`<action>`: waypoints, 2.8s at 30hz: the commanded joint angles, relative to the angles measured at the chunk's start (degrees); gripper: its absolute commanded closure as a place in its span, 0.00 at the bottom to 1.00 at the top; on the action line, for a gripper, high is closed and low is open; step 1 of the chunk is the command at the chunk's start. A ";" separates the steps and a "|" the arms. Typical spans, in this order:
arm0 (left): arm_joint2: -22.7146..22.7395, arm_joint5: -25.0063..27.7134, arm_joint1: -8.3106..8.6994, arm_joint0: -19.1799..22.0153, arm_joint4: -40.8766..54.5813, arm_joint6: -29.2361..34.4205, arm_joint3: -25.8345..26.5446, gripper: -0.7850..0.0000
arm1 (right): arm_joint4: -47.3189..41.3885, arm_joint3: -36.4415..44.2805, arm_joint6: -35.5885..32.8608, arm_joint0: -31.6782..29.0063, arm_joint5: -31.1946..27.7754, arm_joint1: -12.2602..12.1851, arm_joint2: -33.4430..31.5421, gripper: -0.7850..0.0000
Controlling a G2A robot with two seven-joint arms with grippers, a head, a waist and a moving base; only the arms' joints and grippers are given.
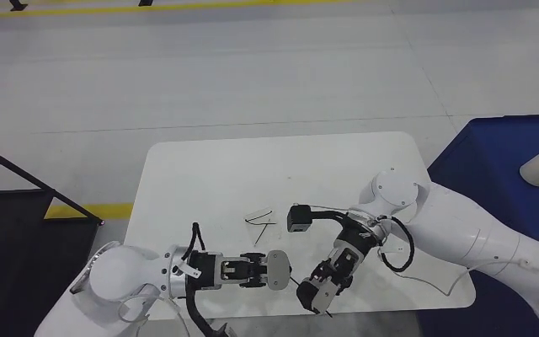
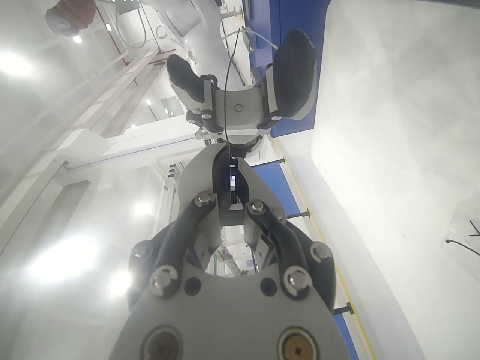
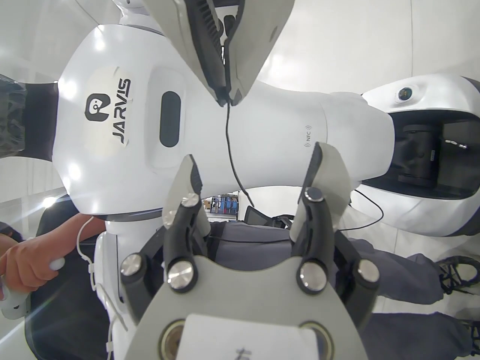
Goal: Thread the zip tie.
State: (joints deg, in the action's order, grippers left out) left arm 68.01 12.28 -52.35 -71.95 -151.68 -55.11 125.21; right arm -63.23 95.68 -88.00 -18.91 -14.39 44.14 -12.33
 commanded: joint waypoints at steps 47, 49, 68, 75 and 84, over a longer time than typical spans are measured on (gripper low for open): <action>6.03 -9.48 -0.82 -13.11 -5.50 23.75 8.52 1.00 | -2.51 -1.87 14.17 -21.71 -3.02 2.91 -25.60 1.00; 6.08 -9.53 -0.85 -13.14 -5.50 23.66 8.46 1.00 | -2.21 -1.97 13.95 -21.87 -2.51 3.24 -25.92 1.00; 8.06 -14.86 -1.30 -14.27 0.48 24.30 8.53 0.00 | -6.12 -8.13 2.72 -23.28 5.55 4.14 -33.41 1.00; 8.06 -14.86 -1.30 -14.27 0.48 24.30 8.53 0.00 | 6.78 -6.49 10.36 -22.77 1.76 3.57 -35.45 1.00; 8.06 -14.86 -1.30 -14.27 0.48 24.30 8.53 0.00 | 39.10 9.48 26.14 -32.87 -4.46 -1.04 -50.42 1.00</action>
State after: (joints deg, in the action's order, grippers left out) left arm 76.07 -2.57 -53.65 -86.22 -151.19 -30.81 133.74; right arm -28.92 102.02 -62.86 -49.81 -18.15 43.57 -60.95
